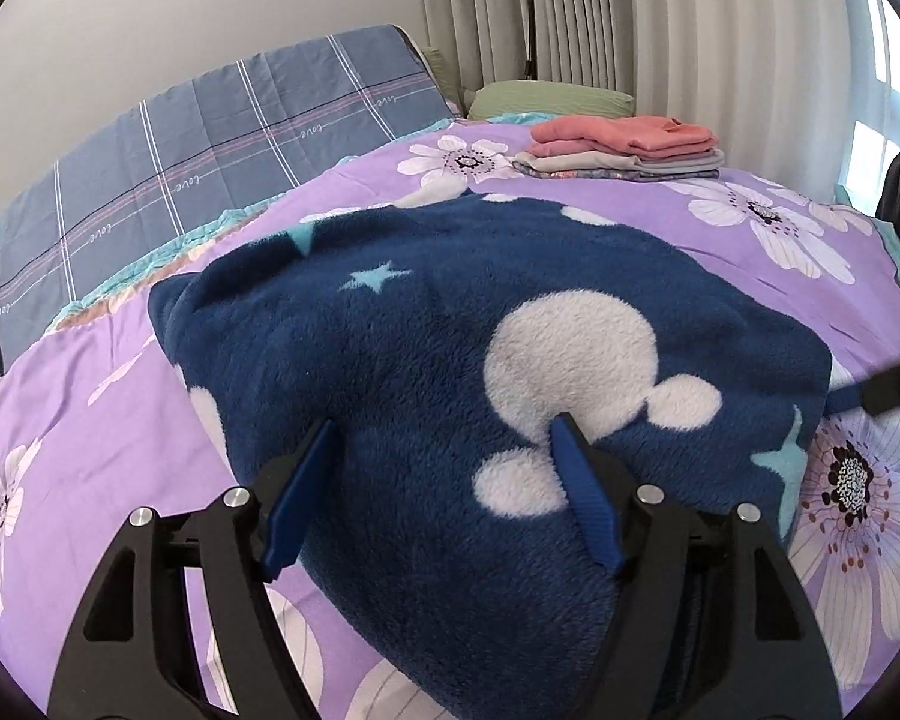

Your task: Fold small clothes

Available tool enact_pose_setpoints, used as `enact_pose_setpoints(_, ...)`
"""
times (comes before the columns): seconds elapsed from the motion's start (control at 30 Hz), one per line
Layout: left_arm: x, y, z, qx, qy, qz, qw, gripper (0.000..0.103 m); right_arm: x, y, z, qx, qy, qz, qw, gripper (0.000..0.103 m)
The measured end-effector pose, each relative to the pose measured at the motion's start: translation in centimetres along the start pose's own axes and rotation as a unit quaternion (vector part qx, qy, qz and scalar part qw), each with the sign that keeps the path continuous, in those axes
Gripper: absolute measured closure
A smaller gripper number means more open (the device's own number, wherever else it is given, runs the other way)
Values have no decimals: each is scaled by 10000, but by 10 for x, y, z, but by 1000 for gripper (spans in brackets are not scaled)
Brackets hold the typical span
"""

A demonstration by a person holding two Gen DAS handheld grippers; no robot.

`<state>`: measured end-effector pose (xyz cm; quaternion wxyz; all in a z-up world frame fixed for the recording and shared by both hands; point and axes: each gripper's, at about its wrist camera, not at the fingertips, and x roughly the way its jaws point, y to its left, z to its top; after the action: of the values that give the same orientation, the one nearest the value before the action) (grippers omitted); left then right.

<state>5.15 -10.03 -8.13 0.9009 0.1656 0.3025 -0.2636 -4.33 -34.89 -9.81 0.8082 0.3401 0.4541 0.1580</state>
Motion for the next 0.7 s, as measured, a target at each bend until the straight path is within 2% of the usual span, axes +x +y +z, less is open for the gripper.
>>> enact_pose_setpoints(0.07,0,0,0,-11,-16,-1,10000,30,7,2,-7,103,233,236,9994,21)
enact_pose_setpoints(0.13,-1,1,0,-34,-36,-3,10000,30,23,0,-10,286,441,53,9986,20)
enact_pose_setpoints(0.2,-3,1,-1,-65,-50,1,10000,30,33,-6,-9,565,457,-71,9973,19)
enact_pose_setpoints(0.3,-2,2,-2,-111,-88,-33,9999,30,36,-7,-4,965,145,-15,9952,10)
enact_pose_setpoints(0.47,-2,3,-4,-139,-128,-62,9998,30,54,1,7,1205,-252,-128,9923,2)
enact_pose_setpoints(0.6,-2,3,-4,-140,-127,-84,9998,30,65,10,12,1678,-649,-548,9822,2)
enact_pose_setpoints(0.7,-2,4,-4,-149,-139,-91,9998,30,68,14,15,1918,-738,-749,9758,2)
